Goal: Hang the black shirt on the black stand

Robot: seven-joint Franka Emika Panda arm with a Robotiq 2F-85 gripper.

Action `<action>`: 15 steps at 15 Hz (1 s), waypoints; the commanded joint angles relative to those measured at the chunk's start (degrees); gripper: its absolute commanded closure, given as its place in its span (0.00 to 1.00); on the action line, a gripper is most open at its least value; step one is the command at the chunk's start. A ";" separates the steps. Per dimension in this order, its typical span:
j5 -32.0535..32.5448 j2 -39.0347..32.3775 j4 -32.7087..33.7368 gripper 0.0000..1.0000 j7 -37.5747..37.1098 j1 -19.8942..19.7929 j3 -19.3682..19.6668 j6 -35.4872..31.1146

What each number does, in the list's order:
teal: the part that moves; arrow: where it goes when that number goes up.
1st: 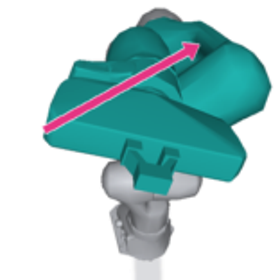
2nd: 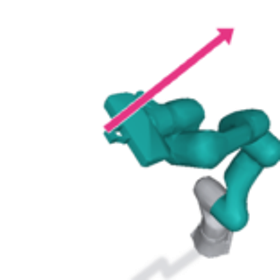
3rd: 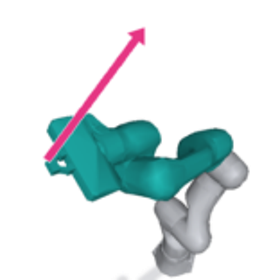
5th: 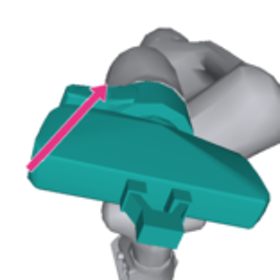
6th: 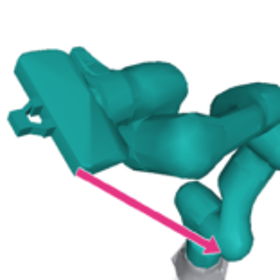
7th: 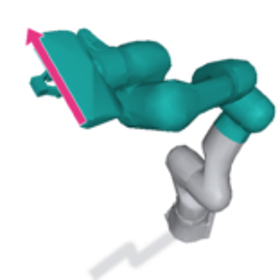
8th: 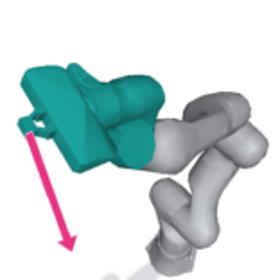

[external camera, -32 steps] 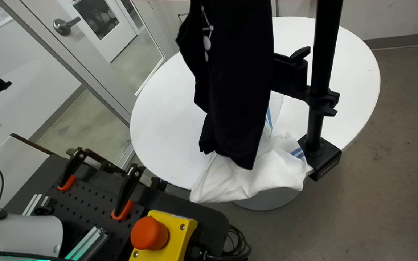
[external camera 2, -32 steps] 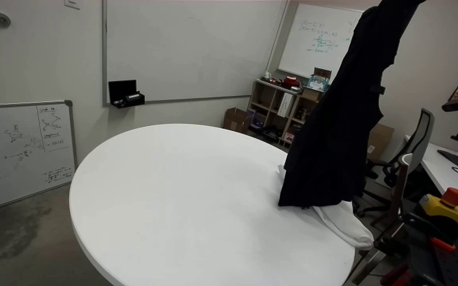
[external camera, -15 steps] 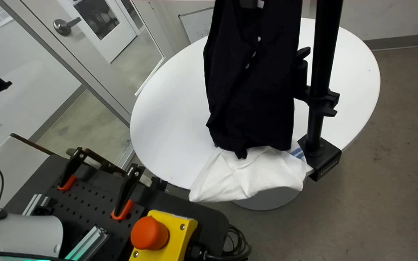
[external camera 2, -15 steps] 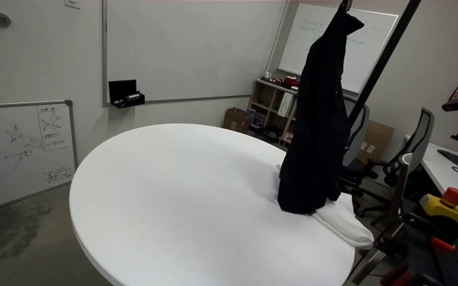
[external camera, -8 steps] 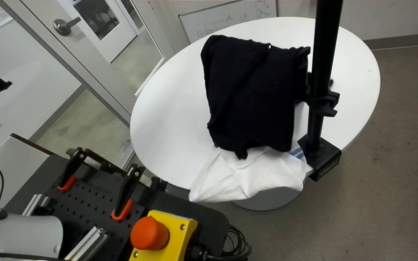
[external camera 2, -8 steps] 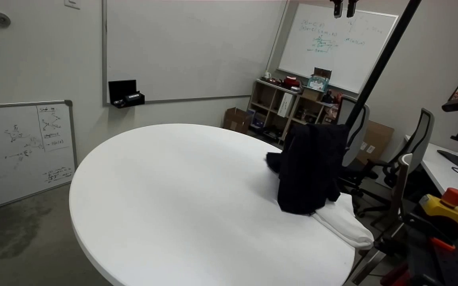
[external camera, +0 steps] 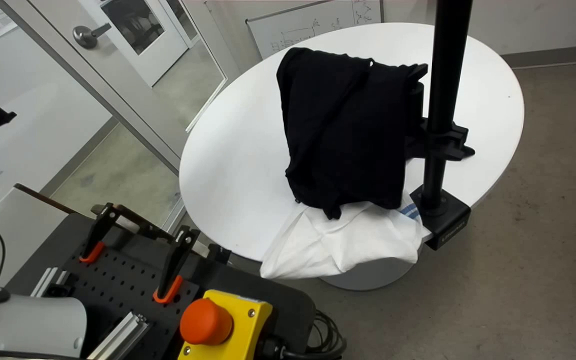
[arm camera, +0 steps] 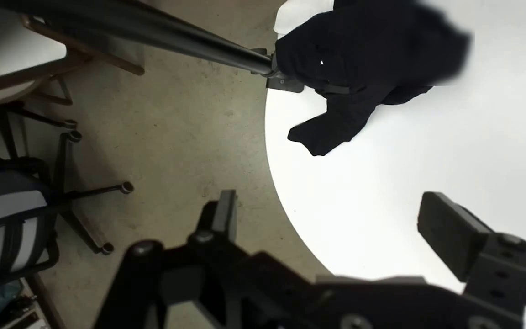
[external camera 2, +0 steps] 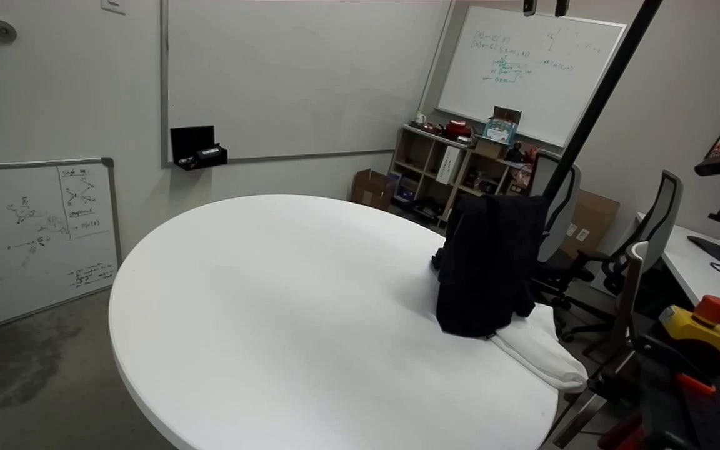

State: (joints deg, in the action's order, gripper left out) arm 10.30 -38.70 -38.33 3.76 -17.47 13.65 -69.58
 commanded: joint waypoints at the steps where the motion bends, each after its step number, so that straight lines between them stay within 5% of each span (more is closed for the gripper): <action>1: -1.84 3.08 -3.09 0.00 8.82 -0.88 -2.48 -0.53; 11: -2.00 16.31 -28.54 0.00 24.14 1.24 -9.78 -9.11; 12: -1.56 10.96 -19.75 0.00 21.71 0.69 -8.90 -6.11; 15: -1.56 13.51 -24.76 0.00 22.51 1.37 -9.71 -7.49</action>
State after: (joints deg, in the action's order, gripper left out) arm 8.74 -25.17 -63.12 26.27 -16.10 3.94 -77.08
